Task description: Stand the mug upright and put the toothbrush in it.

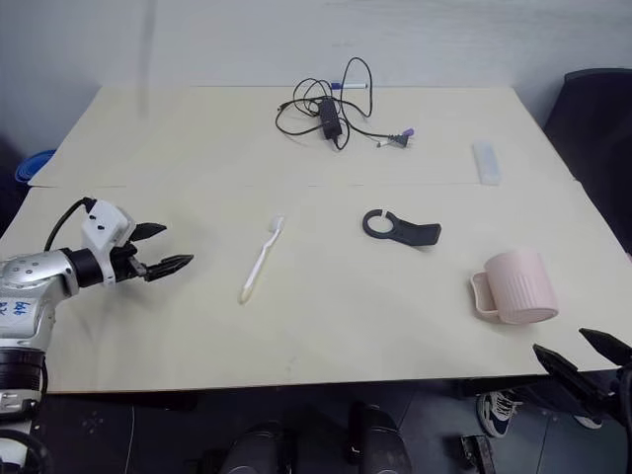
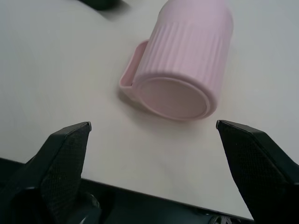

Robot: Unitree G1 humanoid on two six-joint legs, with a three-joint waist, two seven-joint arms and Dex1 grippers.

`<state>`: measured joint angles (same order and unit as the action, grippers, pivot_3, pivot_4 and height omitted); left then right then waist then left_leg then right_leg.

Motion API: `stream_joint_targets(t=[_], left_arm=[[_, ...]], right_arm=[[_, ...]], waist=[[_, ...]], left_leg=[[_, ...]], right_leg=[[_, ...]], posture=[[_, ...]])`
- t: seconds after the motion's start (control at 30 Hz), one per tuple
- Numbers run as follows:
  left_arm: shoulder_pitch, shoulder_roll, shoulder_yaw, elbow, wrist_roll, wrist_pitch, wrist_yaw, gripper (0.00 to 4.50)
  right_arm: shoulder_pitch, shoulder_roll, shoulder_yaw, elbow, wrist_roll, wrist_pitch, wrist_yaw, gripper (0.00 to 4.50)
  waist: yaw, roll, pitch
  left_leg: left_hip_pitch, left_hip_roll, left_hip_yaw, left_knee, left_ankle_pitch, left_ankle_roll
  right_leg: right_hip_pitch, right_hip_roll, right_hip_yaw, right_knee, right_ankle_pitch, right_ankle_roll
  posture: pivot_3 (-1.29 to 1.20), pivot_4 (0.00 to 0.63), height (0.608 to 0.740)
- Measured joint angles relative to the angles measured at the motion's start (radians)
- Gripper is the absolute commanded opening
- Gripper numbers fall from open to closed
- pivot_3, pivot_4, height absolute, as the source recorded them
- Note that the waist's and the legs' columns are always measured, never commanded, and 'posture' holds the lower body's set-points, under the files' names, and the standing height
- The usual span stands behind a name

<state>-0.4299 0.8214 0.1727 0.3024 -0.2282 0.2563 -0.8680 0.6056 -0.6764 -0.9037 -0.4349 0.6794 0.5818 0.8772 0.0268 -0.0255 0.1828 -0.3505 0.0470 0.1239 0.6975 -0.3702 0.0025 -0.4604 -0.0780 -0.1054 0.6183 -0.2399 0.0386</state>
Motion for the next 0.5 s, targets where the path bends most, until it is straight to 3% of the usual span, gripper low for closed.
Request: stream_joint_targets(t=[0.5], left_arm=[[-0.028,-0.024,-0.018,0.017,-0.001,0.048,0.012,4.47]], right_arm=[[0.014,0.013,0.001,-0.026,-0.001,-0.010,-0.019,4.50]], waist=[[-0.002,0.000,0.000]], left_leg=[[0.000,0.000,0.000,0.000,0.000,0.000]], right_leg=[[0.000,0.000,0.000,0.001,0.000,0.000]], posture=[[0.00,0.150,0.740]])
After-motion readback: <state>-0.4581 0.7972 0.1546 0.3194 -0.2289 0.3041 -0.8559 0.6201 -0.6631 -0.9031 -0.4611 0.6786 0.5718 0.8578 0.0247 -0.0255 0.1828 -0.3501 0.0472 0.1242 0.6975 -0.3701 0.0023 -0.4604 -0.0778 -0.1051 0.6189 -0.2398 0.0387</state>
